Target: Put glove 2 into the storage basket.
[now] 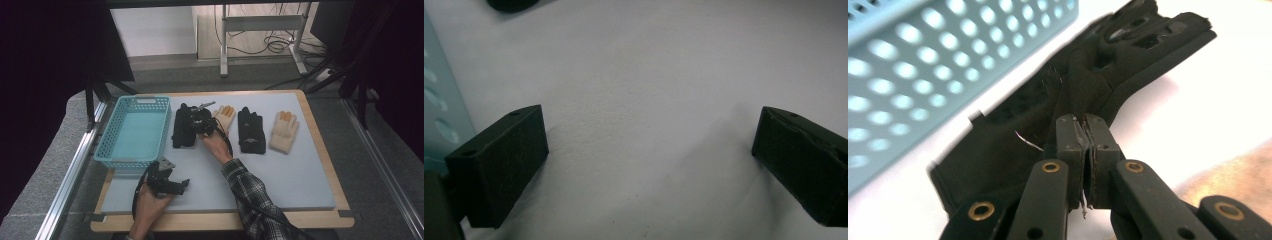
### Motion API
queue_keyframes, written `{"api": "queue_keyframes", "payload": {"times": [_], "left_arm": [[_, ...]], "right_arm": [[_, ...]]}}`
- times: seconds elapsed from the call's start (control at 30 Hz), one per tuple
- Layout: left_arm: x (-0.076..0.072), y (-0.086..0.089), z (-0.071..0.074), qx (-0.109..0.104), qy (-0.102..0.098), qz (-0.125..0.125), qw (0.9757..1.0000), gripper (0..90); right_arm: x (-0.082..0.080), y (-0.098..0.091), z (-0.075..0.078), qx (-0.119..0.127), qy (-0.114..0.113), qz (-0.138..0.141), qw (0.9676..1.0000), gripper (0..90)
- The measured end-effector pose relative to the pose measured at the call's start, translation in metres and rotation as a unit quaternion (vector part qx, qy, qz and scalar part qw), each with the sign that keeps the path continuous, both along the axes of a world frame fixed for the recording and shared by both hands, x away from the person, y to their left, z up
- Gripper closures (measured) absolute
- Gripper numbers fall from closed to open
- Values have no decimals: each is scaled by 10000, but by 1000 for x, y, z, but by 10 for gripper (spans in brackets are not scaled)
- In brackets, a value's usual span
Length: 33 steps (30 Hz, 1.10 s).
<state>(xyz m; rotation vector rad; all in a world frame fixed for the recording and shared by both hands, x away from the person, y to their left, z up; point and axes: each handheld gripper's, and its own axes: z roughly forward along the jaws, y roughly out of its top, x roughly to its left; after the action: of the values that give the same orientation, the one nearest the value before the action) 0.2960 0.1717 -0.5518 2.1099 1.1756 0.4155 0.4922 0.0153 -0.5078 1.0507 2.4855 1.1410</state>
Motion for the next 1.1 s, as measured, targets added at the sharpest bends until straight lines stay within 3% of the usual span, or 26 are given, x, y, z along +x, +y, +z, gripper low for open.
{"api": "queue_keyframes", "payload": {"times": [0.4,0.47,0.53,0.6,0.9,1.07,1.1], "left_arm": [[0,0,0,6,-1,-4,10000,17],[0,0,0,6,-6,0,10000,18],[0,0,0,6,-6,0,10000,17],[0,0,0,-21,-16,20,10000,17],[0,-1,0,-25,-26,27,10000,17],[0,-1,0,-34,-20,33,10000,18],[0,-1,0,-34,-20,33,10000,18]], "right_arm": [[-22,-18,39,334,-74,184,9992,861],[-32,-23,53,372,-167,250,9989,861],[-35,-25,56,373,-180,270,9988,861],[-49,-31,66,331,-268,393,9983,861],[-90,-58,76,222,-337,676,9969,860],[-121,-88,78,373,-295,763,9960,860],[-121,-88,78,373,-295,763,9960,860]]}}
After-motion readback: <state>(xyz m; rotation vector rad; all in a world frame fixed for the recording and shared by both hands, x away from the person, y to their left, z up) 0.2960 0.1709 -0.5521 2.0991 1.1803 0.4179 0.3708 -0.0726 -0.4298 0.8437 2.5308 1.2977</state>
